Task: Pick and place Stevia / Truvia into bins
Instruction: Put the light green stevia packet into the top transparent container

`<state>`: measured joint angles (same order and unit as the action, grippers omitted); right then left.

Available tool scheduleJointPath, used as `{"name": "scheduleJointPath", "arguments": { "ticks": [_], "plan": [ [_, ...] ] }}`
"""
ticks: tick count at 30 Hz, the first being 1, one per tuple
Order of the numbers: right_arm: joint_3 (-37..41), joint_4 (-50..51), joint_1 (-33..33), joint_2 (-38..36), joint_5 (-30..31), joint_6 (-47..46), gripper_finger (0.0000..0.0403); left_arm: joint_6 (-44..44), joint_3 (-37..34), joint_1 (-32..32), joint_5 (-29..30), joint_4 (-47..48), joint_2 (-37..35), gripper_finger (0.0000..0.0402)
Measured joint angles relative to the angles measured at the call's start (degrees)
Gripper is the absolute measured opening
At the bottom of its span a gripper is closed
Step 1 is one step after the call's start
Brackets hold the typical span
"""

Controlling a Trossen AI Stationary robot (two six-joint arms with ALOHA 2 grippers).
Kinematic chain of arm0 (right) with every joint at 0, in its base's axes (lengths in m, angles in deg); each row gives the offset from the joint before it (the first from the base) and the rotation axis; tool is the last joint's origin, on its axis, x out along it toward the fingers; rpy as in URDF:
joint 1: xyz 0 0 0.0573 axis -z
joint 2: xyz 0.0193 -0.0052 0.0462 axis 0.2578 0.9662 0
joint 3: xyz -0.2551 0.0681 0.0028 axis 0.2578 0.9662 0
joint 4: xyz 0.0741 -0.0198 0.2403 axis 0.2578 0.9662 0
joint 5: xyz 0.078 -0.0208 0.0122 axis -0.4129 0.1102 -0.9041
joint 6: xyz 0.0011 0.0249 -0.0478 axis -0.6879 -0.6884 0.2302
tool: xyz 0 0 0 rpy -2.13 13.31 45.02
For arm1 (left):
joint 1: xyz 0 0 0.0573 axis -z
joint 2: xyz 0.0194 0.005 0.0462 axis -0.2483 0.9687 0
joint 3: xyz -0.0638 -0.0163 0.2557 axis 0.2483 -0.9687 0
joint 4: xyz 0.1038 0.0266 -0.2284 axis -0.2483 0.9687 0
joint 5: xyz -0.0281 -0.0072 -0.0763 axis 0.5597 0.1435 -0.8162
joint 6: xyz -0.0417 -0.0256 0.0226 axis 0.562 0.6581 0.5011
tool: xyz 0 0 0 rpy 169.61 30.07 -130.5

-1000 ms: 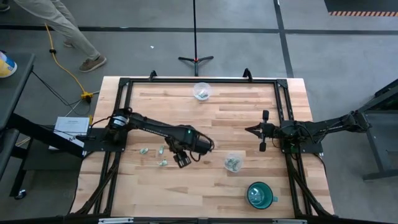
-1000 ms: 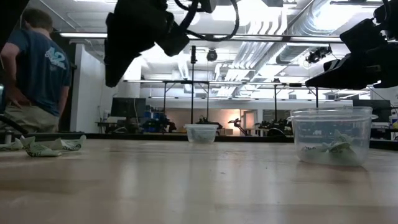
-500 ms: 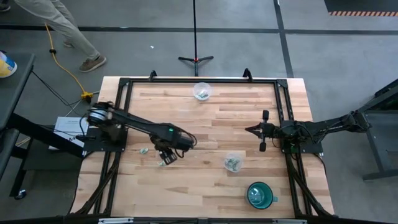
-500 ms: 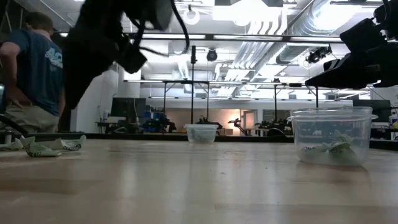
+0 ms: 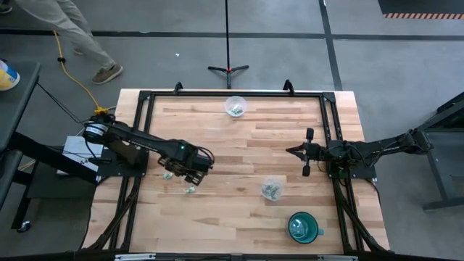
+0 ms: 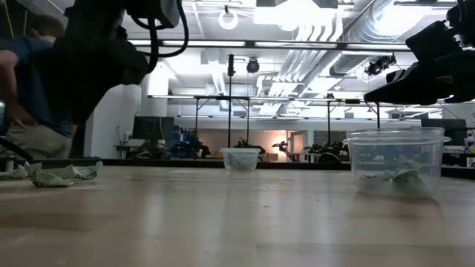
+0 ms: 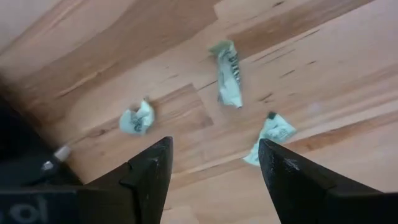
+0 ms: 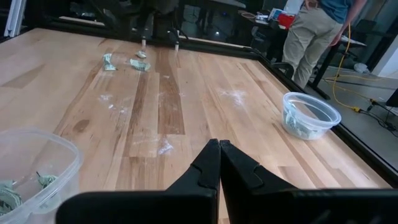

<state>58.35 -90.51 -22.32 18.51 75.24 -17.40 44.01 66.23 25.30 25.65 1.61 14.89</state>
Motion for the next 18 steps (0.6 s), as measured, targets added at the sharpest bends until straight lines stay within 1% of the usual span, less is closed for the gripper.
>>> {"name": "scheduleJointPath", "arguments": {
  "ticks": [3,8,10,12,16,18],
  "plan": [
    [0.0,0.0,0.0,0.0,0.0,0.0,0.0,0.4,-1.2,0.0,0.5,-3.2,0.2,0.0271],
    [0.0,0.5,0.0,0.0,0.0,0.0,0.0,1.7,-4.0,0.0,5.1,-6.7,0.8,0.0271],
    [0.0,0.5,0.0,0.0,0.0,0.0,0.0,2.0,-5.5,0.0,5.1,-8.1,0.7,0.0271],
    [0.0,0.5,0.0,0.0,0.0,0.0,0.0,1.7,-7.4,0.0,5.1,-13.0,0.7,0.0271],
    [0.0,0.9,0.0,0.0,0.0,0.0,0.0,0.4,-11.3,0.0,4.8,-19.0,0.7,0.0271],
    [0.0,0.9,0.0,0.0,0.0,0.0,0.0,0.2,-13.1,0.0,4.8,-20.6,0.7,0.0271]
  ]
}}
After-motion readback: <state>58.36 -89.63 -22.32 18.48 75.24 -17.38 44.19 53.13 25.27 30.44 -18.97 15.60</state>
